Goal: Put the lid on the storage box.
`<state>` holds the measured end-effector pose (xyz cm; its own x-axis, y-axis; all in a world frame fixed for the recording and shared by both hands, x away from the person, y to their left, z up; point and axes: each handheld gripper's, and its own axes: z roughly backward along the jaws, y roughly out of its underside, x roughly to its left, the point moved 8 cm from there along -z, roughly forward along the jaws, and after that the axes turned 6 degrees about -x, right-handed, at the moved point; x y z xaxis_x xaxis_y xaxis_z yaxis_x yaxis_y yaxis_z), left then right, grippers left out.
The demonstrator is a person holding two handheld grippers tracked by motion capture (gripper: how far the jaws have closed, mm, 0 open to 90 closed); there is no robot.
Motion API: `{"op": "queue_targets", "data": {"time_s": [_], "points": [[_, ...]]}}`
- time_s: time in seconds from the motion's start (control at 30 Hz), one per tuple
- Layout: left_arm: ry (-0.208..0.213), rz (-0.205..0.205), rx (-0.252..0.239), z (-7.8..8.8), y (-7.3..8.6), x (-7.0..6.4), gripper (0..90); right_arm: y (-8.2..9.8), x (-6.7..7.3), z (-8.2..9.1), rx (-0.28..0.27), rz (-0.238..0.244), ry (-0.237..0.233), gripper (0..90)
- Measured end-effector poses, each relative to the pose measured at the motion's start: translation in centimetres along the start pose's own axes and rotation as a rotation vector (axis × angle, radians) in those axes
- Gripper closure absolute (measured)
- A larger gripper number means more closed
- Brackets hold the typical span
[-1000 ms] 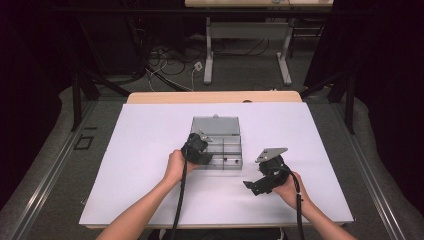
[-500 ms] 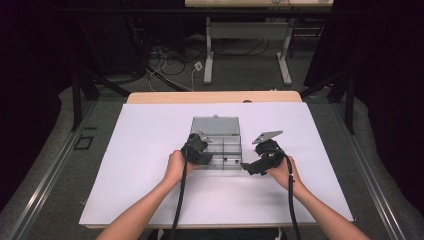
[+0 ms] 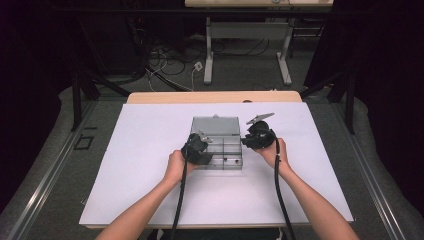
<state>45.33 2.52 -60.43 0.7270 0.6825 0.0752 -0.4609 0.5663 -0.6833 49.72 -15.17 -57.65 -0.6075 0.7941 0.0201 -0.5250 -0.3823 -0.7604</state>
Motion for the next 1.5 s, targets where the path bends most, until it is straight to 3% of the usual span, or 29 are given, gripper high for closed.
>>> {"op": "queue_targets", "data": {"time_s": [0.23, 0.57, 0.73, 0.93, 1.0, 1.17, 1.23, 1.33, 1.5], "points": [[0.002, 0.000, -0.001, 0.0, 0.0, 0.0, 56.6, -0.3, -0.9, -2.0, 0.062, -0.032, 0.008, 89.5], [0.020, 0.004, -0.001, 0.0, 0.0, -0.1, 56.2, -0.4, -2.0, -4.0, 0.091, -0.062, 0.029, 90.0], [0.016, 0.004, -0.005, -0.1, 0.0, 0.0, 56.2, -0.7, -2.4, -5.2, 0.062, -0.073, 0.024, 90.0], [0.022, 0.004, -0.001, 0.0, 0.0, -0.1, 56.1, -0.5, -2.6, -5.6, 0.091, -0.101, 0.040, 90.0], [0.019, 0.004, -0.006, -0.1, 0.0, 0.0, 56.1, -0.6, -2.7, -6.0, 0.064, -0.098, 0.030, 90.0], [0.019, 0.004, -0.006, -0.1, 0.0, 0.0, 56.2, -0.6, -2.8, -6.1, 0.071, -0.114, 0.041, 90.0], [0.019, 0.005, -0.007, -0.1, 0.0, -0.1, 56.2, -0.8, -2.8, -6.3, 0.040, -0.121, 0.042, 90.0], [0.019, 0.005, -0.007, -0.1, 0.0, 0.0, 56.2, -0.8, -3.0, -5.9, 0.067, -0.107, 0.057, 90.0], [0.018, 0.005, -0.008, -0.1, 0.0, 0.0, 56.1, -1.5, -3.2, -5.3, 0.034, -0.091, 0.065, 90.0]]}}
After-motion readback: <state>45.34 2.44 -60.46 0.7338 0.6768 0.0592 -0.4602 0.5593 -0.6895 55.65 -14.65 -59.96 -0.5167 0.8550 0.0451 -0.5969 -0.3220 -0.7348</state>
